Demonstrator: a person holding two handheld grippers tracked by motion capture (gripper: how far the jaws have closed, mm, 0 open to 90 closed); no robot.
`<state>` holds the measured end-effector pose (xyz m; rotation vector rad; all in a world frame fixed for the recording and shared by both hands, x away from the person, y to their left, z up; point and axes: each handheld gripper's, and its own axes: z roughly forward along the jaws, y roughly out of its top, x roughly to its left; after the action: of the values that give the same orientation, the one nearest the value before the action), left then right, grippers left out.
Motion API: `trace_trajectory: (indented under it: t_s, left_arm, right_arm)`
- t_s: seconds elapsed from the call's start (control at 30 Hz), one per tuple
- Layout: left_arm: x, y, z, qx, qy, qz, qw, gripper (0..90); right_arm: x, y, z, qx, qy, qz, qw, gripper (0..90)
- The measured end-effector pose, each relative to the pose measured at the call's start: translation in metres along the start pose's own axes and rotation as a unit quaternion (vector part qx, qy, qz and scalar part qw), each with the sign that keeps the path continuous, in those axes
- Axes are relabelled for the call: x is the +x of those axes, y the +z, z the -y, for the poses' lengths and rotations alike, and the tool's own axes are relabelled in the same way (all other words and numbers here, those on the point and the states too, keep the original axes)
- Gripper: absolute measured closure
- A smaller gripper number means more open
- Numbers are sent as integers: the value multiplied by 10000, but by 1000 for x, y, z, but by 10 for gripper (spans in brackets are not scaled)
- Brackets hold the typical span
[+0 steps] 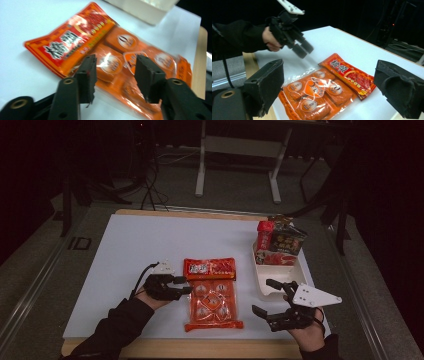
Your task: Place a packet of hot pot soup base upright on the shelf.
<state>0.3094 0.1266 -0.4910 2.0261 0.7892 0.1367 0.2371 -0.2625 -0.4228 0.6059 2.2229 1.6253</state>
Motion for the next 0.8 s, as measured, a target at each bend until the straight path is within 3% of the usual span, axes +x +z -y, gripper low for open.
trace_trajectory:
  t_s: [0.1,0.13,0.3,0.33,0.4,0.57,0.8]
  left_arm:
    - [12,0,-2,-88,-63,-181,9998,488]
    - [19,1,-3,-125,-87,-357,9992,478]
    - [33,8,-4,-100,-221,-455,9987,470]
    - [40,13,-4,-69,-333,-531,9980,470]
    - [46,18,-5,-38,-364,-642,9973,470]
    - [61,31,-4,12,-653,-756,9950,470]
    - [76,47,-3,203,-863,-856,9924,469]
  right_arm:
    - [1,1,0,14,14,-55,10000,94]
    - [2,1,0,-18,34,-57,10000,94]
    - [2,0,-1,-48,2,-23,10000,94]
    - [2,0,-1,-47,2,-21,10000,94]
    - [3,1,0,-30,-8,-4,10000,94]
    - [5,1,0,8,-55,-47,10000,95]
    - [5,2,1,59,-83,-69,9999,96]
